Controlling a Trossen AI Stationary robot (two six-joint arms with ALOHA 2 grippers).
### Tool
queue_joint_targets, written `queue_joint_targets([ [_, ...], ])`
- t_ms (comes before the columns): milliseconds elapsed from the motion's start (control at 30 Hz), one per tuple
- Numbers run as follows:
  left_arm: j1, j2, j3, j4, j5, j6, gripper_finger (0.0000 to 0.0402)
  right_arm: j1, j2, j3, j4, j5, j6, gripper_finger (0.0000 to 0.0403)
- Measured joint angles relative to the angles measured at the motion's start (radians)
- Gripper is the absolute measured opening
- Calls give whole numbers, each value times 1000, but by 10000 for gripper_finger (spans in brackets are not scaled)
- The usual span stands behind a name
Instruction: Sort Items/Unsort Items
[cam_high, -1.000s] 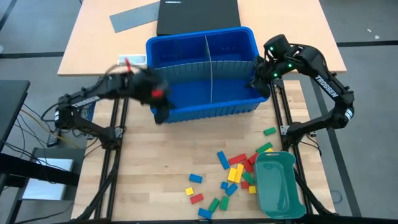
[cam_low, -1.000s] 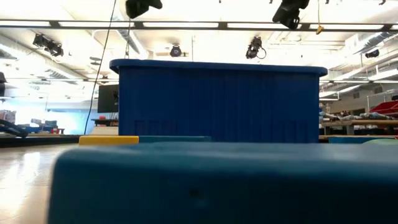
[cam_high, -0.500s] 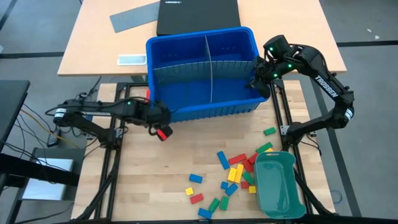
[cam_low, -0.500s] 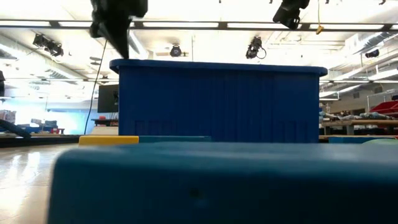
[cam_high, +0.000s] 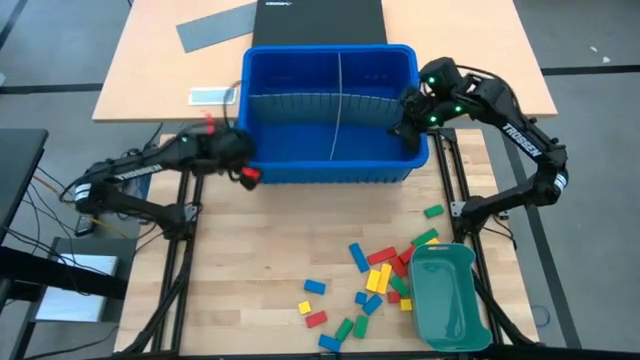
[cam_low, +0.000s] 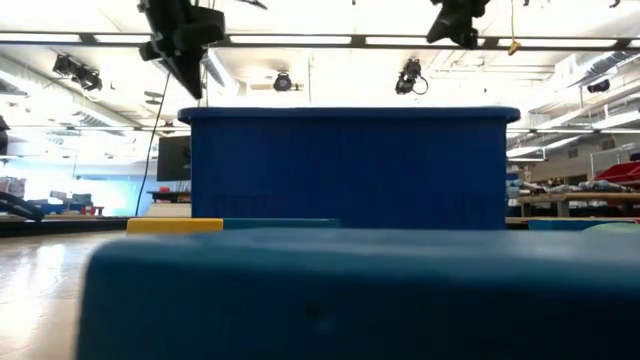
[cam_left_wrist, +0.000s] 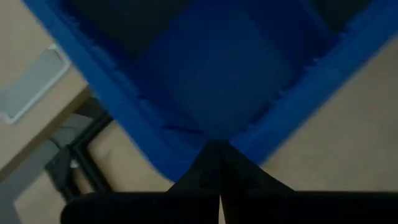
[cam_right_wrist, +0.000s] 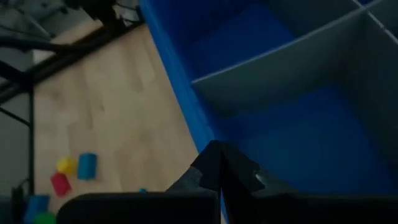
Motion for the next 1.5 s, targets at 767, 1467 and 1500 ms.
queue_joint_targets([
  [767, 272, -176, -3, 379, 611, 213, 0, 789, 3, -588, 605, 458, 966, 150],
  [1467, 274, -175, -3, 358, 595, 279, 1, 965, 475, -459, 464, 518, 1248, 217],
  [1500, 274, -175, -3, 359, 595, 287, 1, 969, 502, -440, 426, 516, 1261, 218],
])
